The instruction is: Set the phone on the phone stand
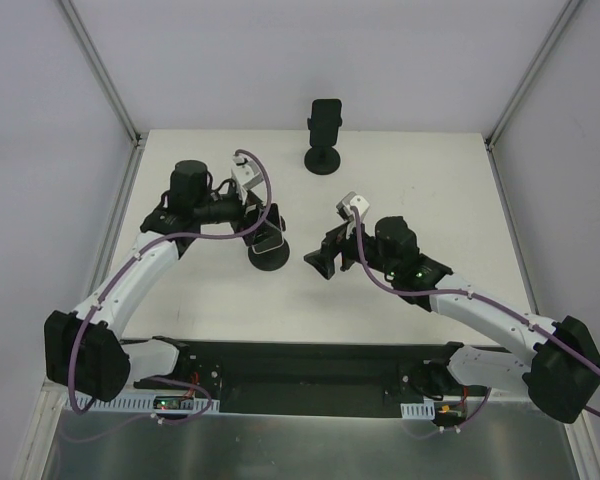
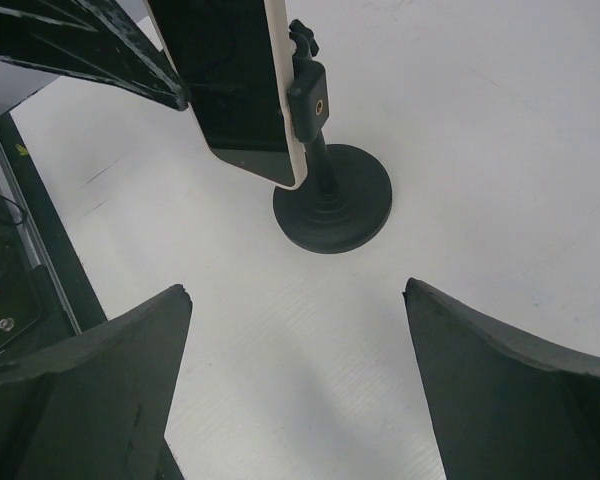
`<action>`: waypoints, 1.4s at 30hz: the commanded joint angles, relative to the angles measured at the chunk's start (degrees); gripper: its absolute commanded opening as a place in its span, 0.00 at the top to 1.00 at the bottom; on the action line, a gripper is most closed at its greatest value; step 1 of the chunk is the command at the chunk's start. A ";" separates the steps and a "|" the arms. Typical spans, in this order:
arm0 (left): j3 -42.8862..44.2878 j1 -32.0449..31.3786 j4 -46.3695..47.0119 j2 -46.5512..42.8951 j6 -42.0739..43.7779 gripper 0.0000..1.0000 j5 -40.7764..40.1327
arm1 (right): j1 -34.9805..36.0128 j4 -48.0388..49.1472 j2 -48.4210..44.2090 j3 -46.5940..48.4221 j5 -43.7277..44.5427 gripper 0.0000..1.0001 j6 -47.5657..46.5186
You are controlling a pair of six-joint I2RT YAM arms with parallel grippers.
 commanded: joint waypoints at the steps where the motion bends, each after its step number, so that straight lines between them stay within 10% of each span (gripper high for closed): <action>1: -1.00 -0.06 1.49 -6.31 -6.55 0.11 -6.14 | -0.65 2.86 -1.23 1.06 -1.31 0.10 -0.73; 9: -13.46 -0.15 -3.85 -25.79 -32.65 0.09 -31.27 | -1.27 3.48 -2.11 0.18 -0.96 0.09 -0.47; 17: -26.48 -0.58 -8.79 -34.88 -48.06 0.23 -27.69 | -1.44 4.44 -3.33 -1.05 0.36 0.09 -0.21; 27: -23.44 -5.51 0.52 -29.54 -29.35 0.51 -25.87 | -1.71 6.29 -1.49 -0.61 -2.81 0.09 1.38; 37: -6.11 -2.79 -1.58 -19.42 -18.36 0.36 -24.81 | -2.15 6.29 -3.25 -1.84 -2.72 0.08 -0.12; 42: 1.19 -1.73 -6.33 -12.92 -13.09 0.47 -17.34 | -2.32 6.20 -3.69 -2.28 -2.89 0.08 -0.56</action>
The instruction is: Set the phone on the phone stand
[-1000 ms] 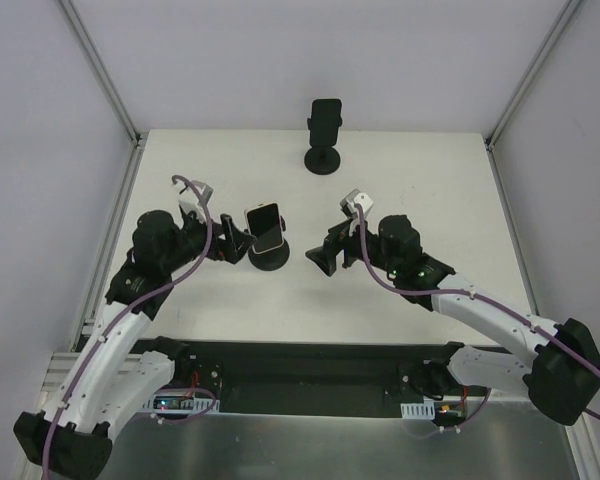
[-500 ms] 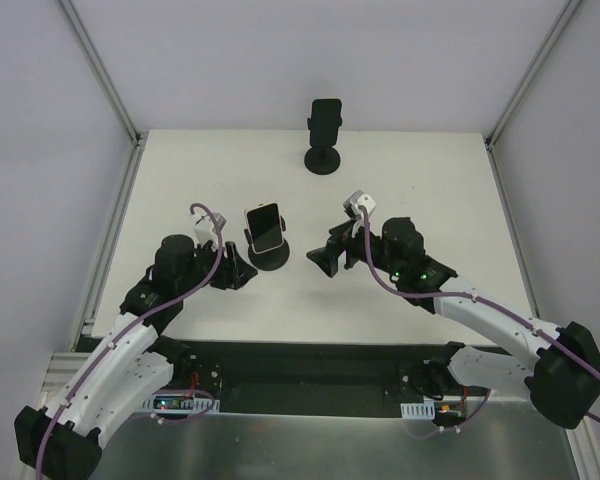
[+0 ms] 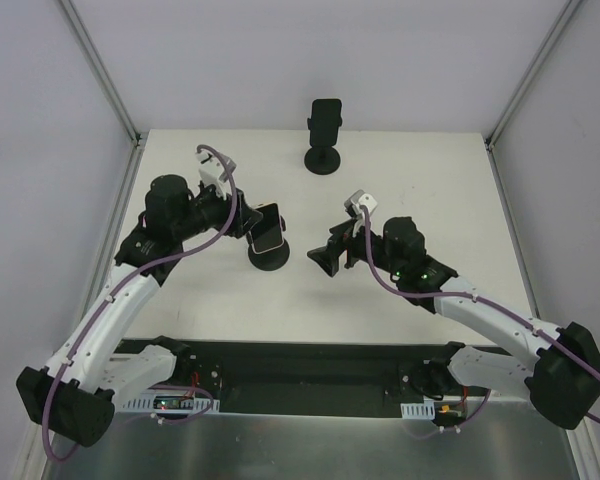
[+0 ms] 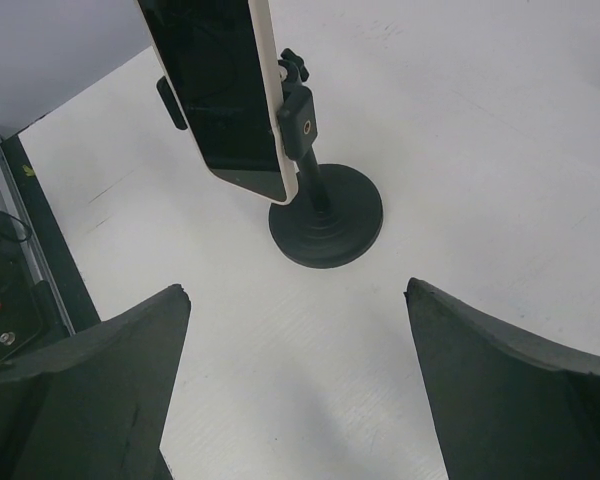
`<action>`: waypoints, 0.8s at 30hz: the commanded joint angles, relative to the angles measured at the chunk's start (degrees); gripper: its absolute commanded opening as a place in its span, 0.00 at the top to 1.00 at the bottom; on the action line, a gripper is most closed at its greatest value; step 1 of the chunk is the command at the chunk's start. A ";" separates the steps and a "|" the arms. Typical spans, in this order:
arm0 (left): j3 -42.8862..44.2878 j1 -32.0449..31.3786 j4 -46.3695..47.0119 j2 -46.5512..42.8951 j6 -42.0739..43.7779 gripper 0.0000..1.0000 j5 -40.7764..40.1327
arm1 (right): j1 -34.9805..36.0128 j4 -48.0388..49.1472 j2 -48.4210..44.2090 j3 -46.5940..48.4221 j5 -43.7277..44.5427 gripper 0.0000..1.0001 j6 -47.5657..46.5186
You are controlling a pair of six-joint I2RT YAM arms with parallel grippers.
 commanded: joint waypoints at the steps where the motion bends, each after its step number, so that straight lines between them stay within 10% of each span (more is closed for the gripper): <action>1: 5.15 1.42 -3.03 4.25 9.14 0.48 9.91 | -0.51 3.34 -1.98 -0.73 -1.67 0.08 -1.19; 8: 11.64 4.41 -8.74 13.29 19.44 0.53 29.17 | -0.86 3.34 -2.34 -0.99 -2.02 0.08 -1.54; 15: 20.43 6.52 -15.32 23.05 27.52 1.00 34.28 | -1.39 3.51 -2.86 -1.43 -2.02 0.08 -1.72; 24: 38.44 9.68 -19.20 35.53 42.73 1.00 44.11 | -2.70 6.06 -3.57 -3.80 -0.97 0.08 -2.42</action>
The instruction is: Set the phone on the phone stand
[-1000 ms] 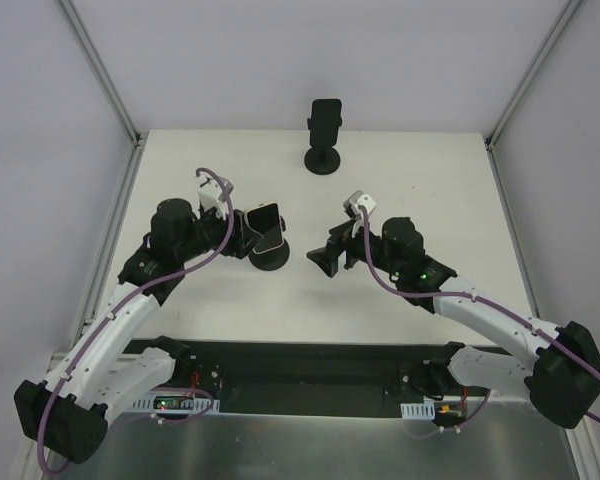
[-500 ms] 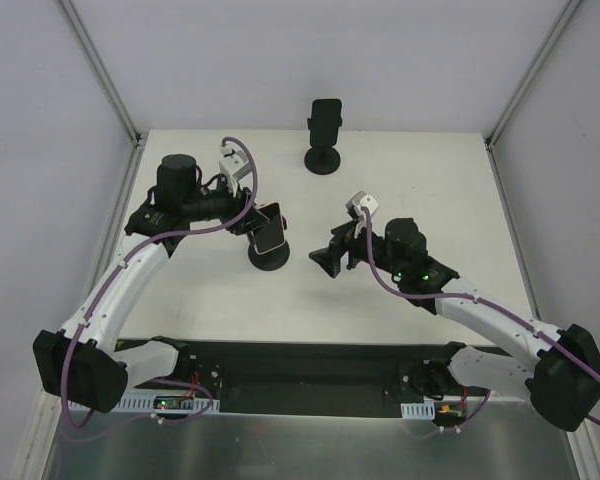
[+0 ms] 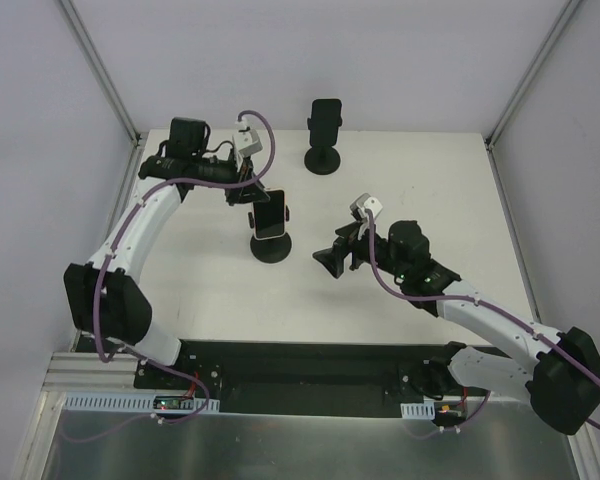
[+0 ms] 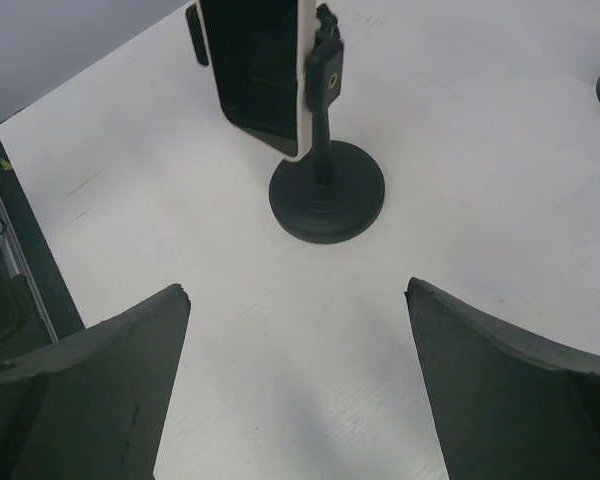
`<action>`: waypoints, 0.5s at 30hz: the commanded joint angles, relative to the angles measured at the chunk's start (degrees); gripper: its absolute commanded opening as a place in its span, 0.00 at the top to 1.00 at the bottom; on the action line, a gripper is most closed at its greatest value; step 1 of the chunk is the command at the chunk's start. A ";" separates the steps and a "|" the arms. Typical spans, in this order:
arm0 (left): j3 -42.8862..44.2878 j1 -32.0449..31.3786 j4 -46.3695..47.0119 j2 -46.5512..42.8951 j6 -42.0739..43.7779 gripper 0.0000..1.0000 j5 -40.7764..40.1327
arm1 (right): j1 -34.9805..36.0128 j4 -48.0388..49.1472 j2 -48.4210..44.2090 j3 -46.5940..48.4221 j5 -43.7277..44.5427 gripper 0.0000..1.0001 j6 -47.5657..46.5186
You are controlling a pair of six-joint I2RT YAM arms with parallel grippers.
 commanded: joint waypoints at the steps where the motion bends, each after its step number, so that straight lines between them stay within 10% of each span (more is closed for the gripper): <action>1: 14.23 2.16 0.56 6.27 9.79 1.00 10.58 | -1.52 5.08 -2.30 -1.16 -0.05 0.08 -1.18; 15: 65.93 7.62 -4.55 43.10 5.84 1.00 20.19 | -6.98 7.45 -0.56 -0.99 -1.71 0.07 -0.03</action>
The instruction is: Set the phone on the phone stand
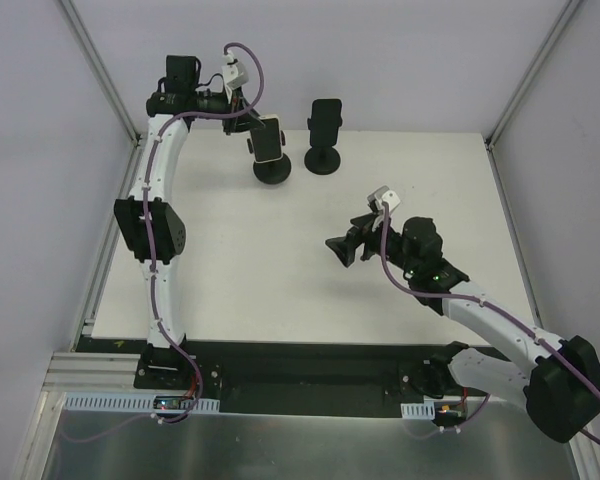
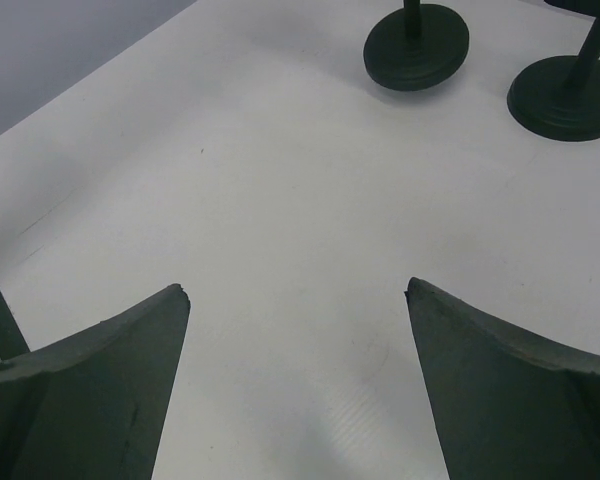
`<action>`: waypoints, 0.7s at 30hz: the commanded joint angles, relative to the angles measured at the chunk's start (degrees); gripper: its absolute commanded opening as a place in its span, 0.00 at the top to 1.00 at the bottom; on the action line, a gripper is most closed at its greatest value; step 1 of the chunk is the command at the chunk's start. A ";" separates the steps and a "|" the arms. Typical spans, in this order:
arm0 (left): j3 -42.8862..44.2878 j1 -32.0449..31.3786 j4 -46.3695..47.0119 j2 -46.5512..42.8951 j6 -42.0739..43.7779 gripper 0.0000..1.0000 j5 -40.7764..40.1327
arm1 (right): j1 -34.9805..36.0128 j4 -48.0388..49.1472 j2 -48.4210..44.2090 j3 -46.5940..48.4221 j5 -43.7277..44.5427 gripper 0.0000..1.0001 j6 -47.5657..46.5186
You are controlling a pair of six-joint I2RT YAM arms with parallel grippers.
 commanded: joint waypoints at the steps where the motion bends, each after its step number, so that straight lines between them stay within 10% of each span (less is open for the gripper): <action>1: 9.11 0.12 3.98 2.28 0.82 1.00 8.49 | -0.95 4.81 1.99 1.77 -1.96 0.07 0.18; 10: 6.65 2.14 22.04 5.27 -9.85 1.00 16.64 | -1.03 4.90 8.76 5.29 -4.60 0.08 1.06; 11: 4.21 2.75 29.57 5.97 -16.42 1.00 18.75 | -0.95 4.90 8.94 5.29 -4.60 0.08 0.98; 12: 1.32 3.71 64.02 6.41 -41.29 1.00 23.12 | -1.03 4.90 8.94 5.29 -4.51 0.08 0.98; 13: -0.11 3.90 78.46 9.28 -54.15 1.00 23.60 | -0.95 4.90 9.03 5.20 -4.42 0.08 0.98; 16: 14.79 4.07 73.09 16.94 -58.24 1.00 25.27 | -1.03 4.99 9.29 5.20 -4.33 0.08 0.89; 21: -0.73 4.07 68.51 10.02 -45.78 1.00 23.61 | -1.03 5.07 10.78 5.73 -5.12 0.08 0.98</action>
